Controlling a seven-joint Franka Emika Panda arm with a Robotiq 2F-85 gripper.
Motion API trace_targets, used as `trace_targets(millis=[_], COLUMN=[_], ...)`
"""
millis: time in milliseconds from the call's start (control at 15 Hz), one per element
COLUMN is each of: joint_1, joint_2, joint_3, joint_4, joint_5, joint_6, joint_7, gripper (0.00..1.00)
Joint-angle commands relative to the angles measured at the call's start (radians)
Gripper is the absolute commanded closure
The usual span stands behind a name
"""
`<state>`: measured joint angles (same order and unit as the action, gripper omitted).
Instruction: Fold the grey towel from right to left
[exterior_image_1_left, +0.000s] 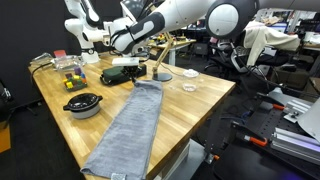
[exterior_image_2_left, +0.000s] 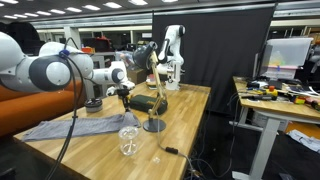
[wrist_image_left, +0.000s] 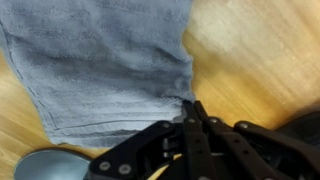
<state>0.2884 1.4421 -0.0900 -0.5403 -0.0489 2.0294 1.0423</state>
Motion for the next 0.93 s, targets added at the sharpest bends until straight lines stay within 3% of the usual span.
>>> trace_targets(millis=[0, 333, 533, 867], joint_1=[0.044, 0.1, 0.103, 0.121], joint_2=[-0.066, -0.144, -0.193, -0.256], joint_3=[-0.019, -0.072, -0.047, 0.008], joint_4=[-0.043, -0.048, -0.049, -0.069], joint_5=[-0.044, -0.161, -0.149, -0.102], joint_6=[-0.108, -0.263, -0.306, -0.518], joint_7=[-0.059, -0.06, -0.081, -0.092], gripper=[0.99, 0.99, 0.99, 0.99])
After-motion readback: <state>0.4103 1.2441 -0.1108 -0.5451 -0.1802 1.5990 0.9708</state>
